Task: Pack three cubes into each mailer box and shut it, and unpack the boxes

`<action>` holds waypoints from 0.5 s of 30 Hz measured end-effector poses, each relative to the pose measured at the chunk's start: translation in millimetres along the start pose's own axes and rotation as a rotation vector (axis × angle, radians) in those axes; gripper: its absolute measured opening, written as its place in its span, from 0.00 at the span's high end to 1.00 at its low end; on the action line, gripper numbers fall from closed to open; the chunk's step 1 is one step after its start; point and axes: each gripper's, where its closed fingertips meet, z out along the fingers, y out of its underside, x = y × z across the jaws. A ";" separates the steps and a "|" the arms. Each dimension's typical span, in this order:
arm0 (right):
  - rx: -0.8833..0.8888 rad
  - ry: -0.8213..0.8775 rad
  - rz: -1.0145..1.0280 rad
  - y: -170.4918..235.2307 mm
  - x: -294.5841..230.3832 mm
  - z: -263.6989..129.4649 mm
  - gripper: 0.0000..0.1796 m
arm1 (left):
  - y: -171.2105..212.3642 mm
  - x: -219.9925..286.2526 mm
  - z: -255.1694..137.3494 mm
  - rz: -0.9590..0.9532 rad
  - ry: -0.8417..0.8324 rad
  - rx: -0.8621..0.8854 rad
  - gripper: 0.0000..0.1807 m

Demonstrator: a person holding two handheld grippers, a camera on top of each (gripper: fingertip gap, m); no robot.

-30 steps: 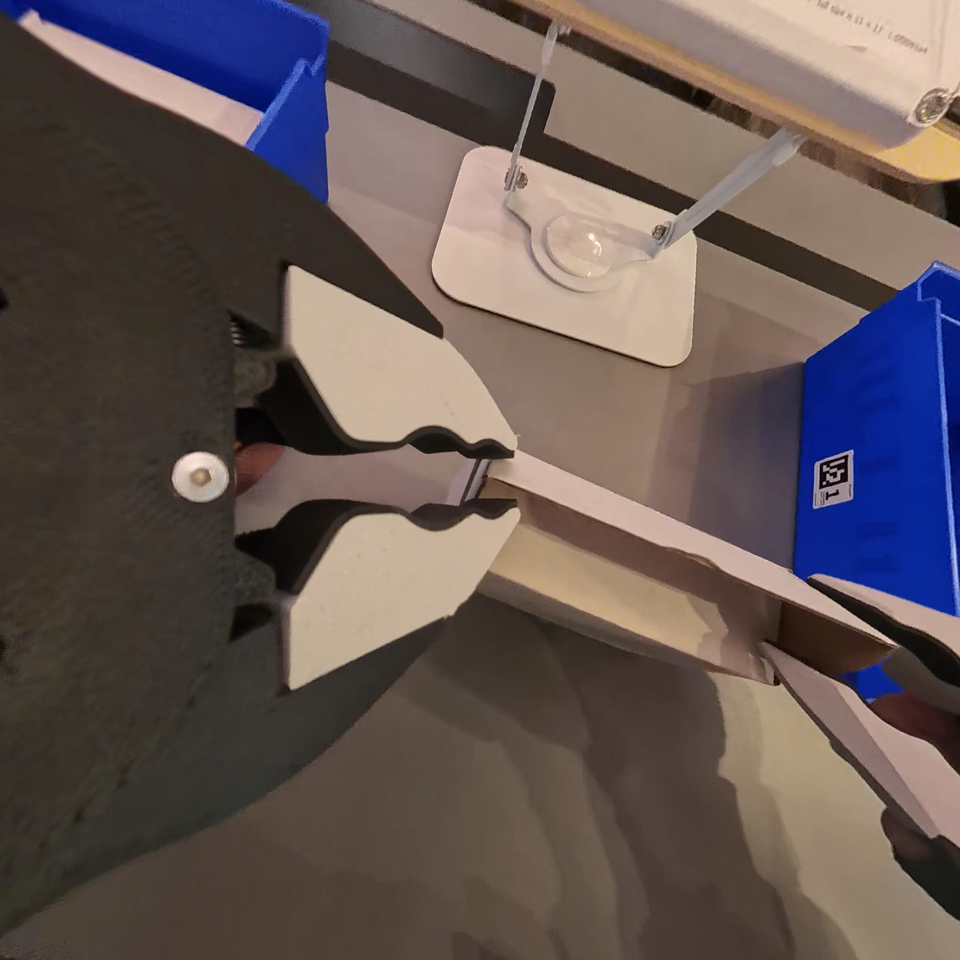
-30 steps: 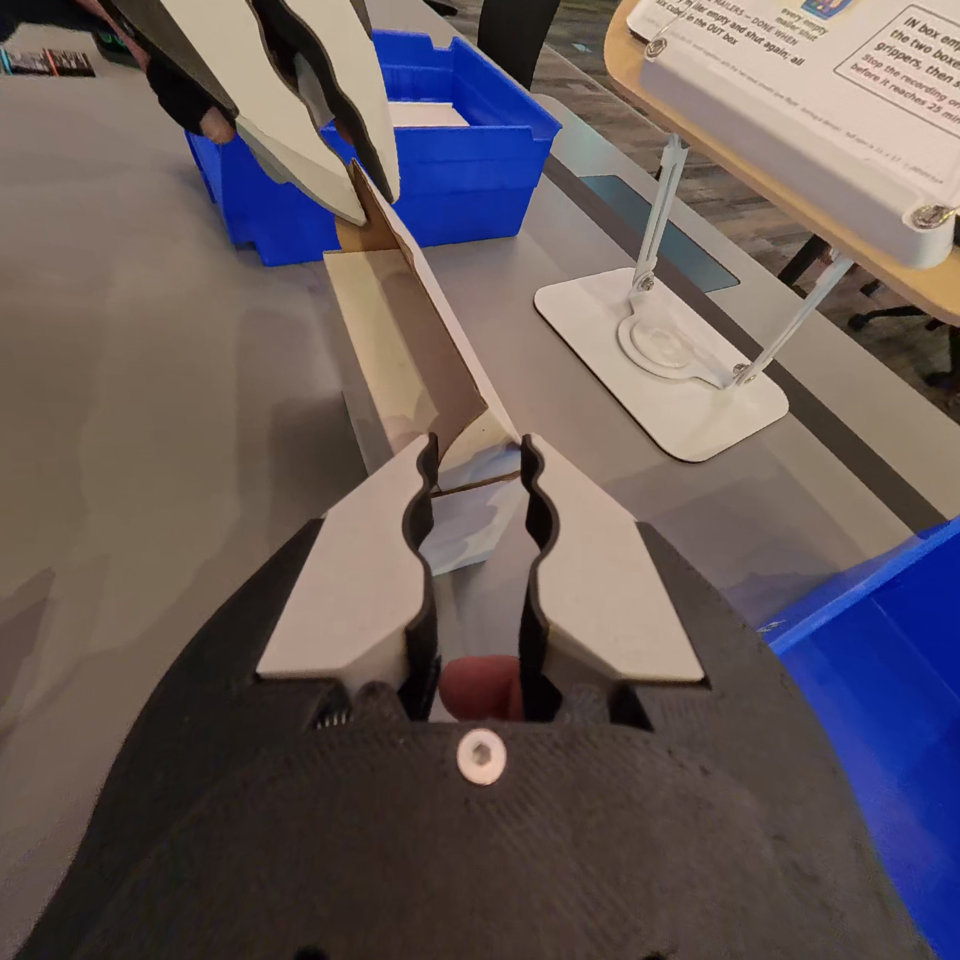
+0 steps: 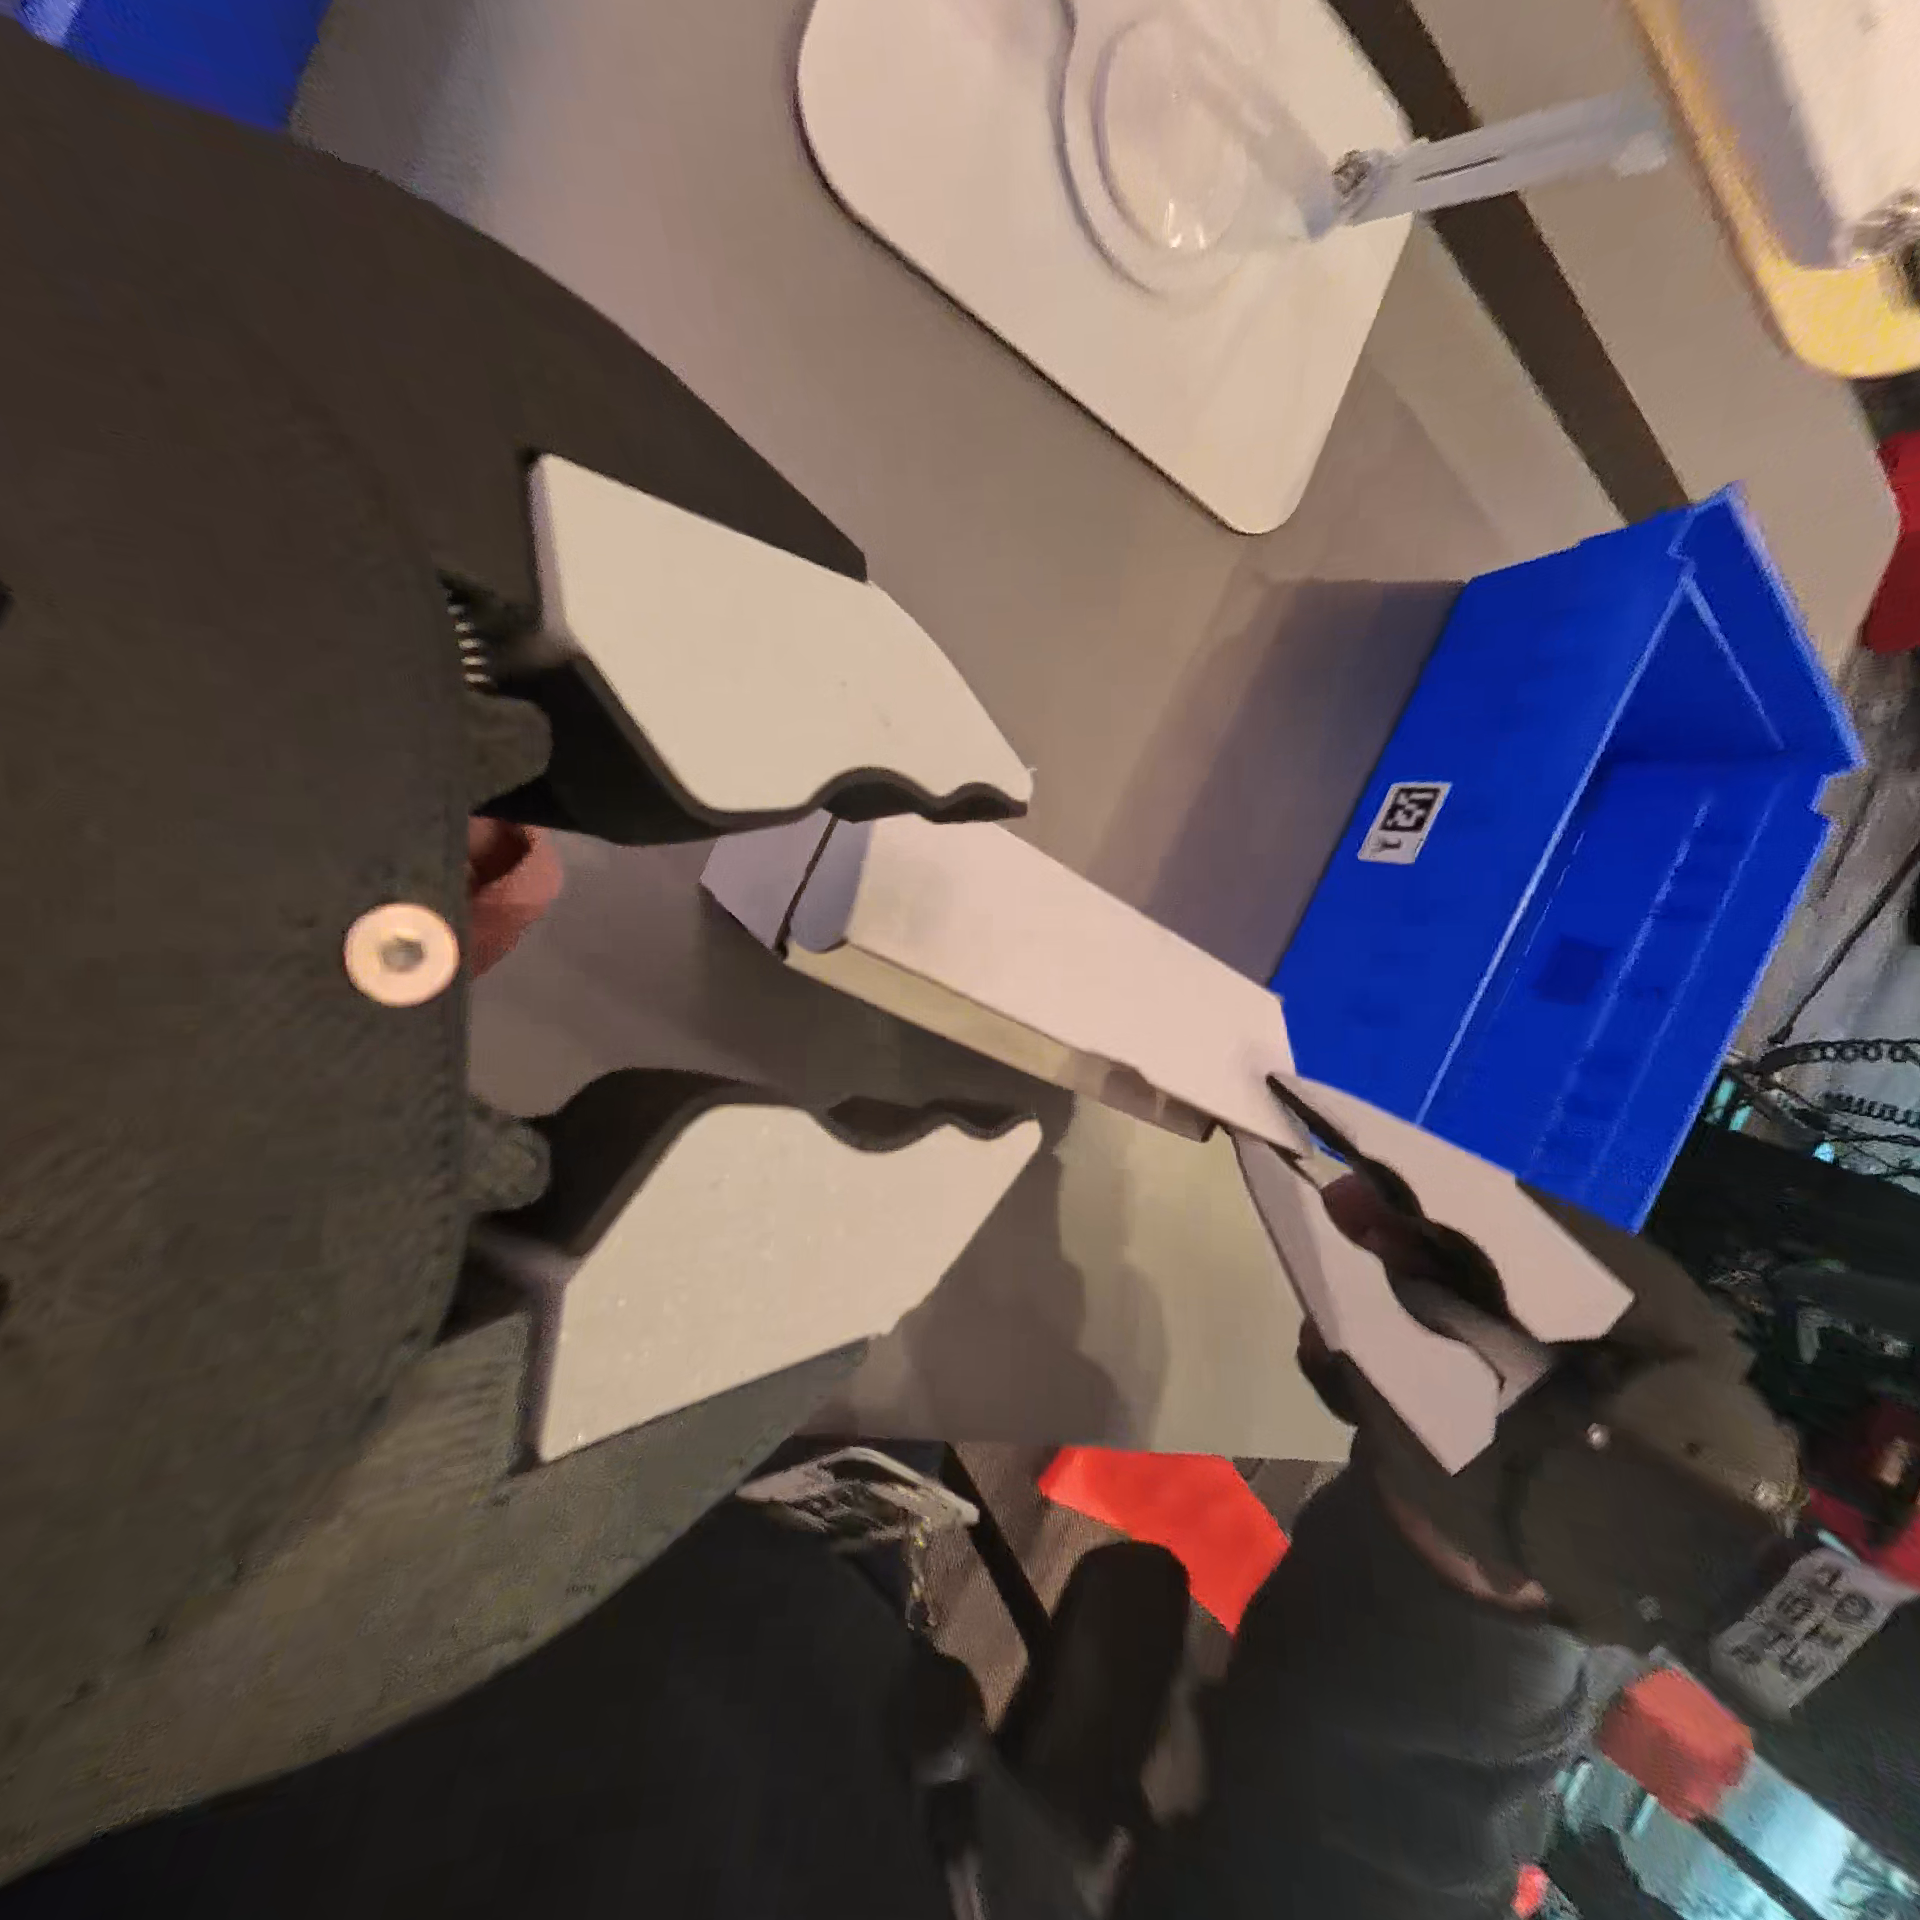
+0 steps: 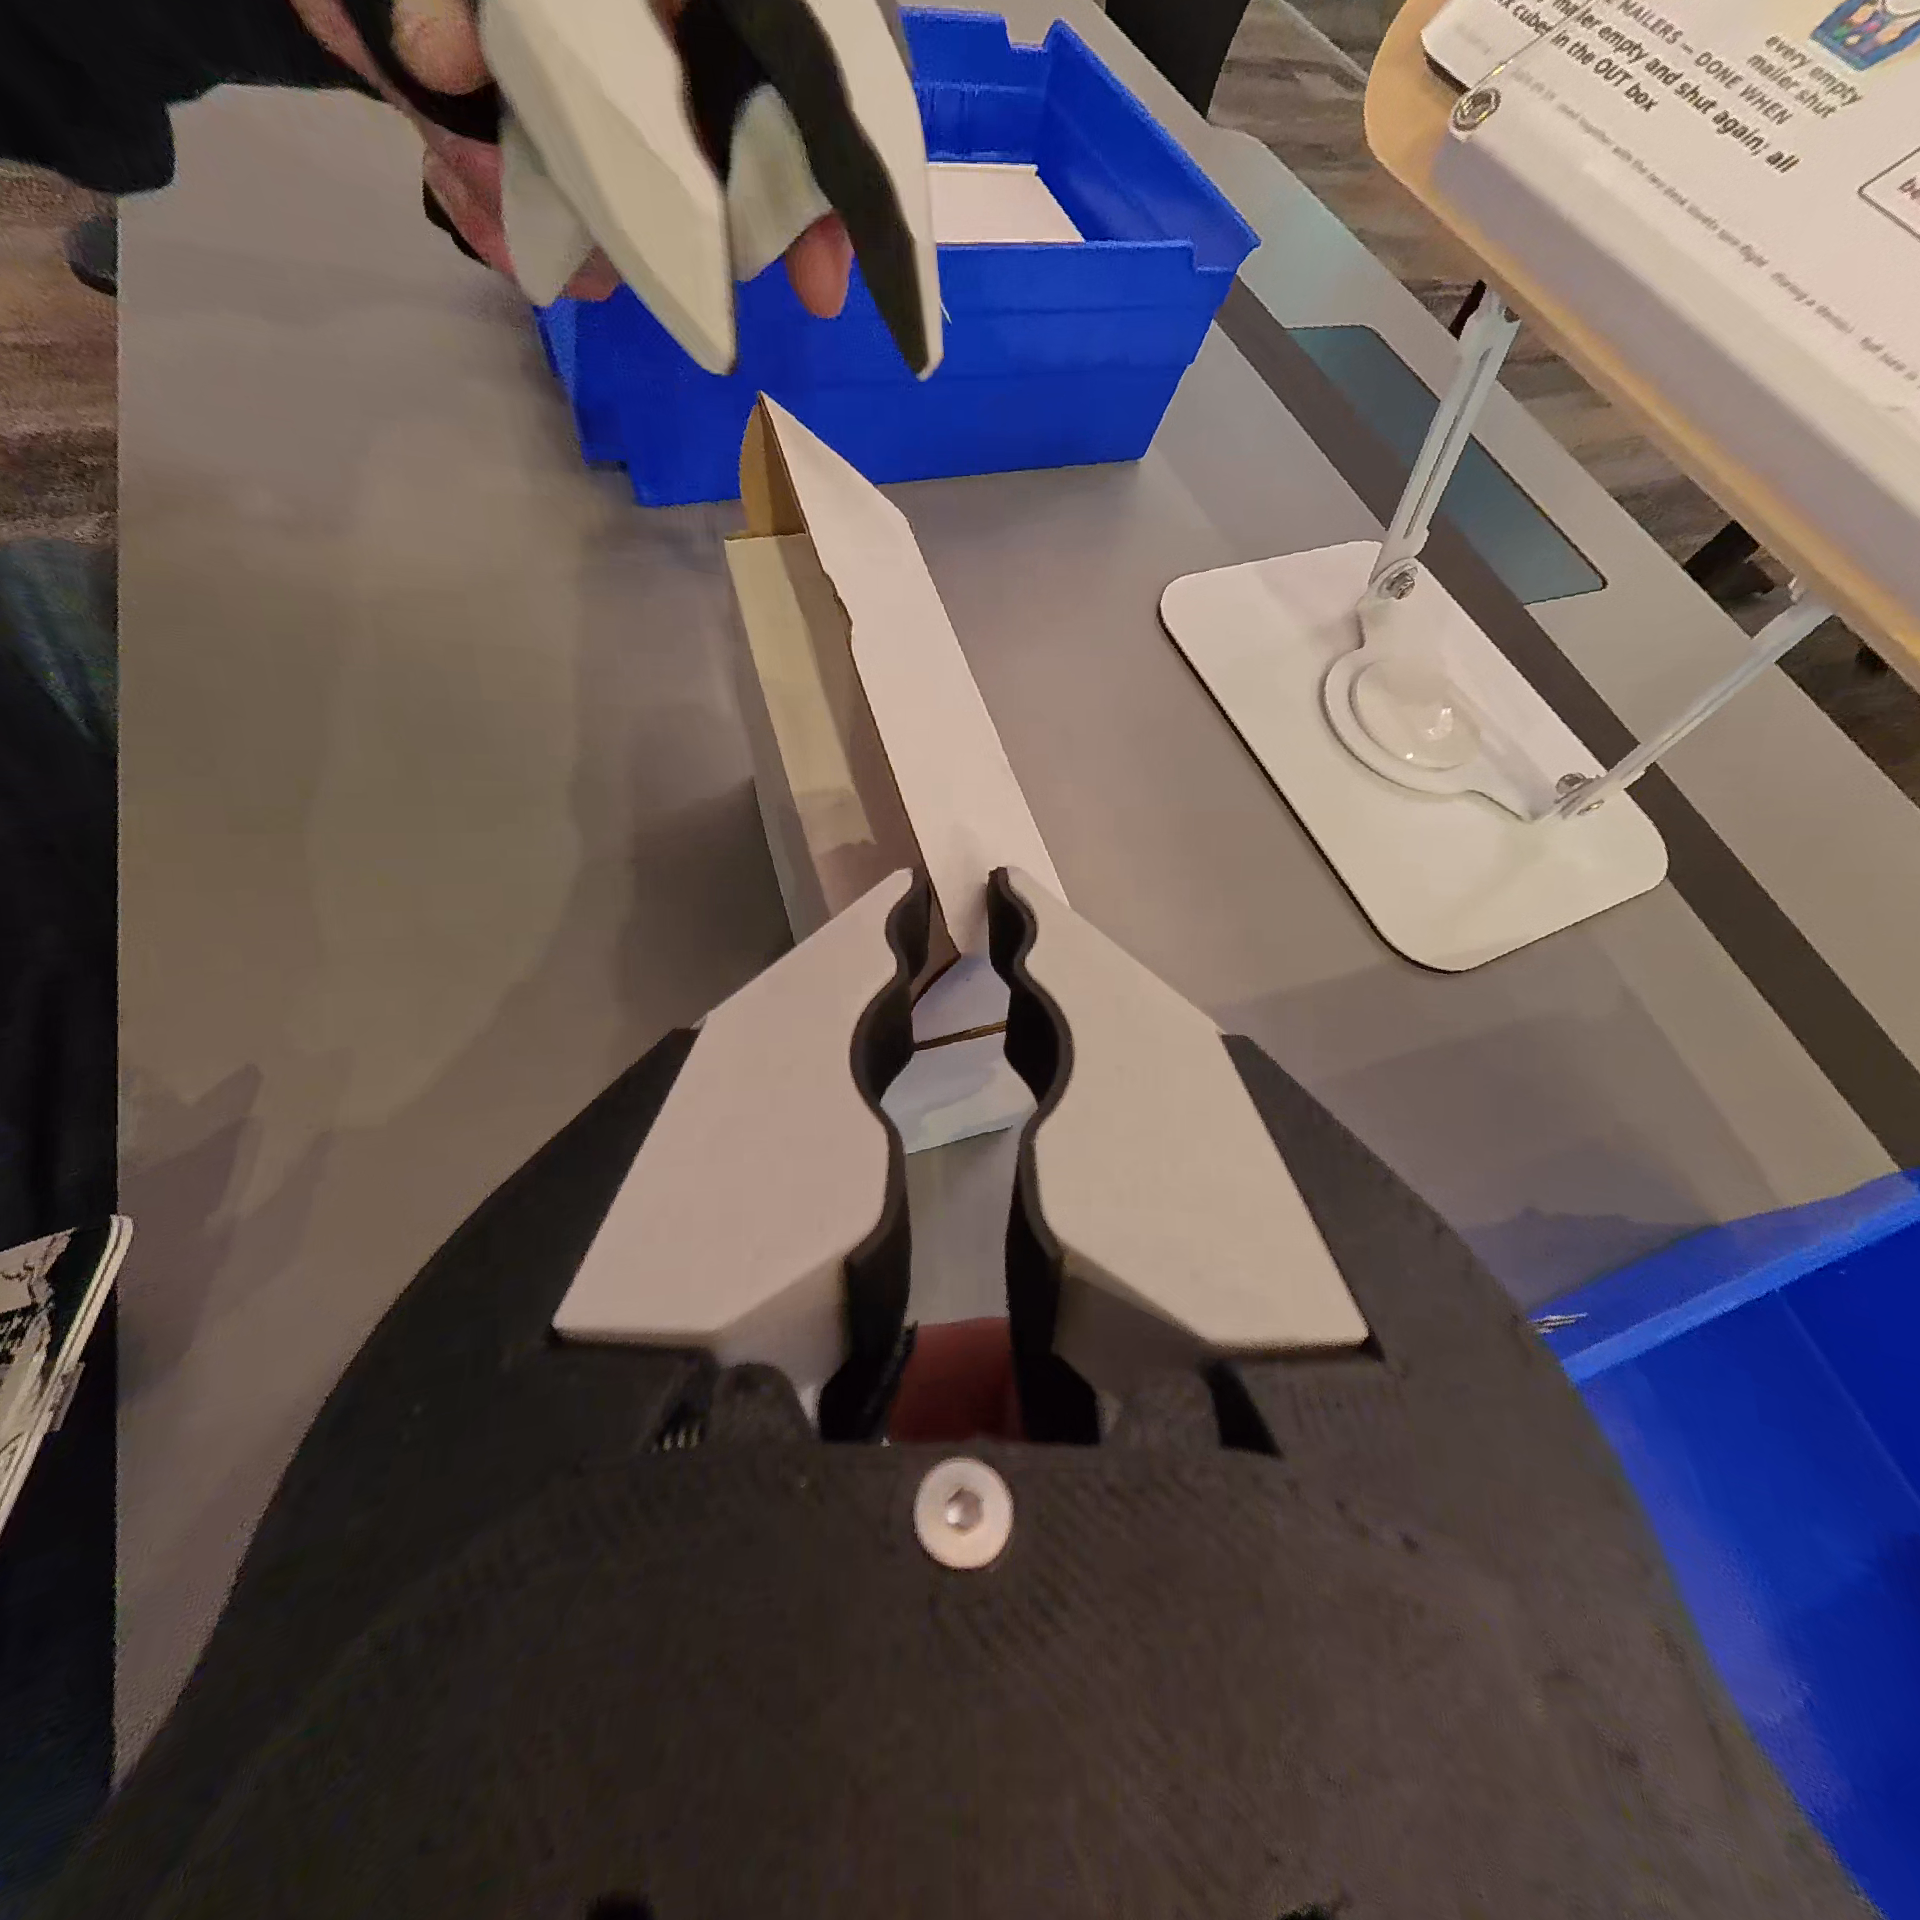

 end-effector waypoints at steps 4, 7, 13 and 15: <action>-0.003 0.013 -0.046 1.5 -0.9 0.4 0.95 | 16.1 -11.5 13.8 -0.085 0.009 -0.190 0.74; -0.010 0.011 -0.057 4.0 -1.7 1.4 0.95 | 30.0 -12.8 24.0 -0.073 0.035 -0.337 0.72; -0.010 0.004 -0.090 6.0 -4.7 1.2 0.93 | 34.5 -12.5 28.7 -0.017 0.042 -0.382 0.70; -0.015 -0.002 -0.125 7.1 -9.0 1.1 0.89 | 36.6 -12.8 29.7 0.045 -0.009 -0.370 0.71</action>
